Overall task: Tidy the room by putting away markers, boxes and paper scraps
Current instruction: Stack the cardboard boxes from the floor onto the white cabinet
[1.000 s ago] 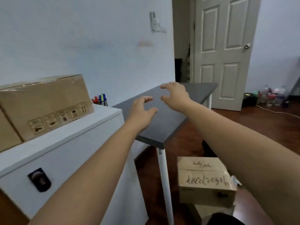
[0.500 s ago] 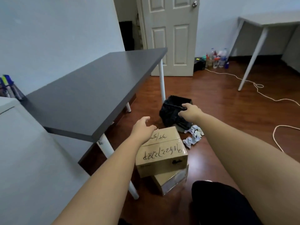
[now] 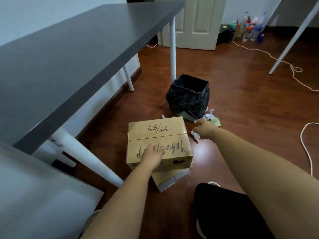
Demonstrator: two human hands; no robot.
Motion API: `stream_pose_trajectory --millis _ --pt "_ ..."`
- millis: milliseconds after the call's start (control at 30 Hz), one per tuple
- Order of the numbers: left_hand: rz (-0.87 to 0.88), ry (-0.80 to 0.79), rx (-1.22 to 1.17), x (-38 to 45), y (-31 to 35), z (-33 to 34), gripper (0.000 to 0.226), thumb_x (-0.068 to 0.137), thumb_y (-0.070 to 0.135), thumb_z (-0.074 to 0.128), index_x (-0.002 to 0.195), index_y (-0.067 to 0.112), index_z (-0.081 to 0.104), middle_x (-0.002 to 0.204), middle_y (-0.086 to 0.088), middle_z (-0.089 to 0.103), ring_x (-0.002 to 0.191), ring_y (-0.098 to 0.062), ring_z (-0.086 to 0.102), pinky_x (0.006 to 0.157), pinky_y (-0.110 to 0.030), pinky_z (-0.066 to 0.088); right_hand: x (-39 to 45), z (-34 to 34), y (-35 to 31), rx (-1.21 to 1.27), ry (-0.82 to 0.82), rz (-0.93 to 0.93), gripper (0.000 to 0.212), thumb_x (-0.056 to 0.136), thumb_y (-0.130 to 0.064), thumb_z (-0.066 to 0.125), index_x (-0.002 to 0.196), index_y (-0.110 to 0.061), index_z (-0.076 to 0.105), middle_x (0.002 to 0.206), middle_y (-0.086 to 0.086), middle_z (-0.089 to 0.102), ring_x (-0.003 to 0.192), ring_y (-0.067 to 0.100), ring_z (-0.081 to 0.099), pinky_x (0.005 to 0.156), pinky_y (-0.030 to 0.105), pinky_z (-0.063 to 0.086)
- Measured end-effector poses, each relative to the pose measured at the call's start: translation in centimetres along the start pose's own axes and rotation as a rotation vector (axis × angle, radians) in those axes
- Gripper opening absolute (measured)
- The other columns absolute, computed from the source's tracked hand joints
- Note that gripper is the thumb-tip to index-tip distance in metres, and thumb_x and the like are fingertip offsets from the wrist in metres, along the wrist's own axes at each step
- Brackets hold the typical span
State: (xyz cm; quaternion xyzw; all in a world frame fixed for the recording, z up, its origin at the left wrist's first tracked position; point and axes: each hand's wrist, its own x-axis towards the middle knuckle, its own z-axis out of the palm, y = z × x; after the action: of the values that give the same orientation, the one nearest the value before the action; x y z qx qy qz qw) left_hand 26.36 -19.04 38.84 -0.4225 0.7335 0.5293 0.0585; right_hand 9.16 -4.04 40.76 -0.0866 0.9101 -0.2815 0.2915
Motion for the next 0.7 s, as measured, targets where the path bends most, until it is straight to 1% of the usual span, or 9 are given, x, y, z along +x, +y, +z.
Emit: stream_pose_trajectory --millis 33,100,167,233,367,433,533,633,700 --pt "-0.04 -0.014 -0.042 0.2 -0.3 1.4 0.049 0.093 0.022 0.058 0.141 0.019 0.047 0.136 0.001 0.054 0.118 -0.019 0.051 0.096 -0.034 0.04 1.0 -0.1 0.0 -0.015 0.001 -0.006 0.064 0.087 -0.024 0.055 0.147 -0.019 0.034 0.137 0.016 0.05 0.109 0.031 0.056 0.094 0.043 0.051" --pt "-0.113 -0.021 -0.114 0.9 -1.1 4.0 0.039 0.094 0.021 0.056 0.133 0.018 0.055 0.111 0.004 0.057 0.105 -0.015 0.049 0.091 -0.032 0.04 2.7 -0.4 -0.2 -0.08 0.001 -0.033 0.065 0.089 -0.024 0.054 0.149 -0.02 0.031 0.145 0.015 0.044 0.124 0.034 0.05 0.102 0.043 0.047" --pt "-0.184 0.015 -0.202 1.9 -1.9 6.1 0.031 0.094 0.023 0.056 0.124 0.017 0.061 0.092 0.009 0.054 0.099 -0.016 0.05 0.09 -0.032 0.042 4.4 -0.6 -0.2 -0.178 -0.013 -0.074 0.064 0.092 -0.026 0.052 0.151 -0.019 0.028 0.15 0.013 0.04 0.13 0.034 0.045 0.104 0.038 0.042" --pt "-0.282 0.066 -0.301 2.8 -2.6 7.7 0.028 0.092 0.027 0.058 0.117 0.016 0.064 0.086 0.006 0.057 0.096 -0.02 0.054 0.088 -0.034 0.045 5.7 -0.8 0.0 -0.245 -0.022 -0.119 0.062 0.094 -0.028 0.051 0.151 -0.019 0.028 0.15 0.013 0.039 0.133 0.033 0.042 0.105 0.036 0.038" --pt "-0.42 0.048 -0.468 4.1 -3.5 10.8 0.039 0.091 0.036 0.062 0.121 0.012 0.061 0.106 -0.002 0.062 0.098 -0.021 0.057 0.078 -0.034 0.041 8.7 -0.4 0.5 -0.306 -0.062 -0.176 0.062 0.093 -0.029 0.052 0.15 -0.019 0.03 0.149 0.011 0.041 0.133 0.031 0.042 0.106 0.035 0.036" --pt "-0.453 0.006 -0.519 4.5 -3.4 12.6 0.049 0.09 0.042 0.064 0.128 0.012 0.057 0.117 -0.006 0.062 0.104 -0.023 0.057 0.085 -0.036 0.04 10.1 -0.2 0.7 -0.335 -0.081 -0.196 0.063 0.093 -0.029 0.052 0.15 -0.018 0.03 0.15 0.011 0.04 0.134 0.031 0.041 0.107 0.036 0.035" --pt "-0.496 -0.016 -0.594 5.6 -3.0 15.5 0.076 0.079 0.059 0.068 0.137 0.015 0.049 0.134 -0.007 0.058 0.118 -0.027 0.057 0.101 -0.046 0.038 11.8 0.2 1.1 -0.369 -0.112 -0.228 0.062 0.093 -0.027 0.052 0.15 -0.015 0.031 0.151 0.012 0.039 0.134 0.031 0.042 0.108 0.038 0.036" --pt "-0.541 0.004 -0.701 6.5 -2.7 18.3 0.087 0.074 0.064 0.07 0.142 0.017 0.038 0.137 -0.008 0.056 0.118 -0.029 0.059 0.104 -0.047 0.039 13.3 1.0 1.7 -0.377 -0.132 -0.246 0.059 0.092 -0.025 0.052 0.147 -0.014 0.035 0.147 0.013 0.042 0.129 0.033 0.047 0.104 0.04 0.042" --pt "-0.569 0.073 -0.755 6.7 -2.6 19.4 0.089 0.072 0.064 0.071 0.142 0.026 0.032 0.137 -0.01 0.056 0.121 -0.032 0.057 0.102 -0.048 0.041 14.3 1.7 2.2 -0.397 -0.139 -0.286 0.055 0.093 -0.027 0.051 0.145 -0.012 0.038 0.147 0.014 0.041 0.129 0.034 0.046 0.104 0.041 0.041"
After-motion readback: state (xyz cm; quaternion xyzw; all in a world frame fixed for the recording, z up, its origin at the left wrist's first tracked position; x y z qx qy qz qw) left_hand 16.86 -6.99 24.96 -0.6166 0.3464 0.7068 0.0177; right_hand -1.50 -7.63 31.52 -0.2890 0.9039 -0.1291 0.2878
